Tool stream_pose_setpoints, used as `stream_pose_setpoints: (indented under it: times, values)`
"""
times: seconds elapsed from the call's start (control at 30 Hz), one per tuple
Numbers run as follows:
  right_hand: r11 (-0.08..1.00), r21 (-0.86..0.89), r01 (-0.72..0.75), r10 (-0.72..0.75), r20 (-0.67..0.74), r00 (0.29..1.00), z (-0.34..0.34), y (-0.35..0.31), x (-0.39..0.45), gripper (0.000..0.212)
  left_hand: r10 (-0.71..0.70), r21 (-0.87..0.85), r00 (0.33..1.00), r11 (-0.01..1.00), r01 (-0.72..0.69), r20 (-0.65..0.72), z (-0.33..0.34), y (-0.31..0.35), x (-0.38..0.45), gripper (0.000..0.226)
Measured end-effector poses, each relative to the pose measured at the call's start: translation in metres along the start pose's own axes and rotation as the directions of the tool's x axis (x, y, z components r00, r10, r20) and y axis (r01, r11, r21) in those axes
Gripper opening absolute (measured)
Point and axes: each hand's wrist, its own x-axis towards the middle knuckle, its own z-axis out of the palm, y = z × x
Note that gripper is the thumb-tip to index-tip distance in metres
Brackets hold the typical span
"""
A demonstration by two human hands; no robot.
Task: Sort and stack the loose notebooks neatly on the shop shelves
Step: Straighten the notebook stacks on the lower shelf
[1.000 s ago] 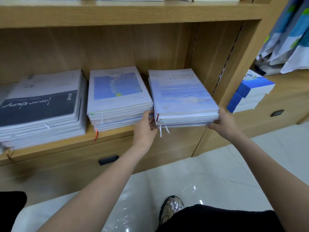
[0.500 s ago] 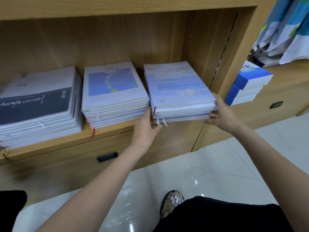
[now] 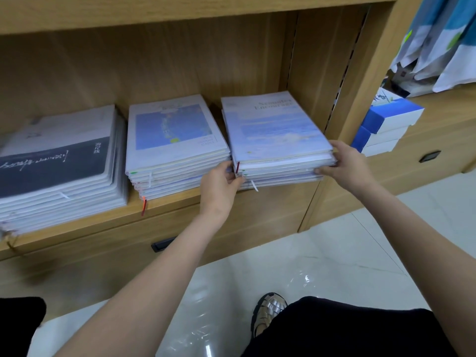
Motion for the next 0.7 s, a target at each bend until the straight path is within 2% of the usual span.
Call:
stream_pose_setpoints:
  times: [0.13,0.3,0.43,0.6,0.7]
  values:
    - [1.0,-0.029,-0.012,0.011,-0.052,0.999,0.003,-0.003,0.001,0.063,-0.005,0.066,1.0,0.998,0.006,-0.025,0.002,0.003,0.004,0.02]
    - [0.999,-0.006,-0.039,0.039,-0.027,0.999,0.003,-0.004,0.002,0.064,0.035,0.198,0.999,0.98,-0.031,-0.015,0.001,0.003,0.002,0.027]
    - [0.992,0.095,-0.089,0.088,0.012,0.996,0.005,-0.003,-0.001,0.065,0.03,0.072,0.999,0.997,-0.031,0.014,0.004,-0.003,-0.007,0.044]
    - [0.99,0.098,-0.098,0.1,-0.019,0.995,0.006,-0.003,0.0,0.064,-0.02,-0.007,0.994,1.0,0.019,-0.107,0.01,-0.004,-0.004,0.035]
    - [0.993,0.078,-0.087,0.09,-0.029,0.996,0.006,-0.004,0.002,0.063,-0.054,-0.043,0.991,0.998,0.049,-0.12,0.009,-0.005,0.0,0.032]
